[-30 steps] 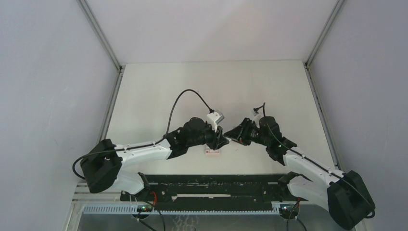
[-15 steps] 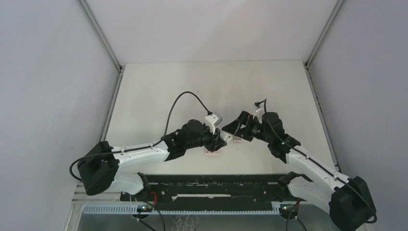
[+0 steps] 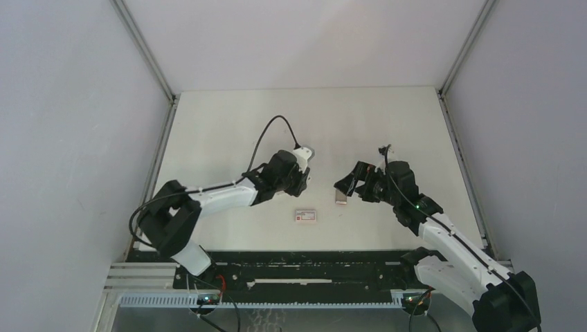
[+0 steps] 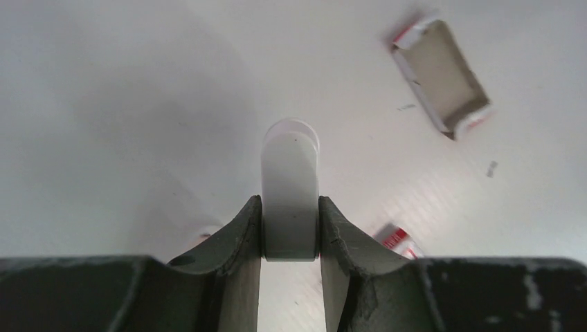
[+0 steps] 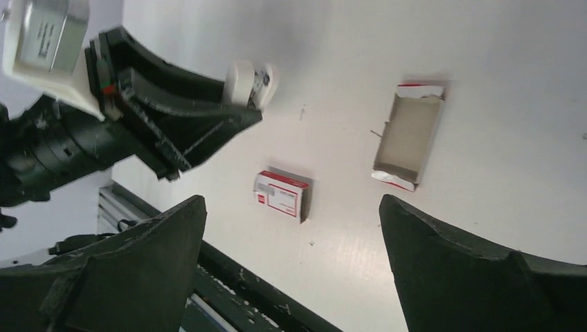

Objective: Load the staples into the stapler

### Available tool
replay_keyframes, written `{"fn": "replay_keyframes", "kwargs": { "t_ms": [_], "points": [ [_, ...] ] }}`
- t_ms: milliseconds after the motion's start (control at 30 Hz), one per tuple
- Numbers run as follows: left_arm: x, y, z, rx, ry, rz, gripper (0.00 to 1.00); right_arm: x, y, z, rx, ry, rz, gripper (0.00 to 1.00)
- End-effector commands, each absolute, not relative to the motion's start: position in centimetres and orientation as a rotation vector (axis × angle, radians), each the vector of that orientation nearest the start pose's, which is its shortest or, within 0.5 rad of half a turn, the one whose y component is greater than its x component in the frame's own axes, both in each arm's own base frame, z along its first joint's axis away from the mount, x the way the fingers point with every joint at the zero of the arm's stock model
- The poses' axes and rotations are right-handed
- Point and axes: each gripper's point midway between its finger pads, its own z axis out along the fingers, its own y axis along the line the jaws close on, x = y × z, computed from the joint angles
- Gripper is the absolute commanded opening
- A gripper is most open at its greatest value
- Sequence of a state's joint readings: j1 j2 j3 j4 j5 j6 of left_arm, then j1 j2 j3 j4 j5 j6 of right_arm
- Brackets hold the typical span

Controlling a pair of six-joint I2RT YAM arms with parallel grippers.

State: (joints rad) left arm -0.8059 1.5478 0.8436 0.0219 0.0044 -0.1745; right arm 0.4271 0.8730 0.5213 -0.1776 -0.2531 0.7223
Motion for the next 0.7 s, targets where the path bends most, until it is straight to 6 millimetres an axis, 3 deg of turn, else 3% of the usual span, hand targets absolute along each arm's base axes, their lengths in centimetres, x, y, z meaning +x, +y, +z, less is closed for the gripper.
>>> {"fn": "replay_keyframes", "kwargs": {
  "t_ms": [0, 167, 400, 467, 667],
  "points": [
    [31.3, -30.5, 8.3, 0.774, 2.165, -0.398, 0.00, 24.3, 17.1, 15.0, 0.129, 2.196, 0.815, 0.94],
    [32.4, -30.5, 6.1, 0.805, 2.216, -0.354, 0.00, 24.3, 16.8, 14.3, 0.126, 2.219, 0.782, 0.93],
    [32.6, -30.3, 4.9, 0.825, 2.246, -0.333, 0.05, 24.5, 16.8, 13.9, 0.117, 2.229, 0.770, 0.93],
    [32.6, -30.2, 4.7, 0.829, 2.248, -0.331, 0.14, 24.5, 16.9, 13.8, 0.117, 2.230, 0.772, 0.93],
    [32.5, -30.1, 4.5, 0.831, 2.252, -0.327, 0.54, 24.6, 16.9, 13.6, 0.119, 2.237, 0.772, 0.93]
  ]
}}
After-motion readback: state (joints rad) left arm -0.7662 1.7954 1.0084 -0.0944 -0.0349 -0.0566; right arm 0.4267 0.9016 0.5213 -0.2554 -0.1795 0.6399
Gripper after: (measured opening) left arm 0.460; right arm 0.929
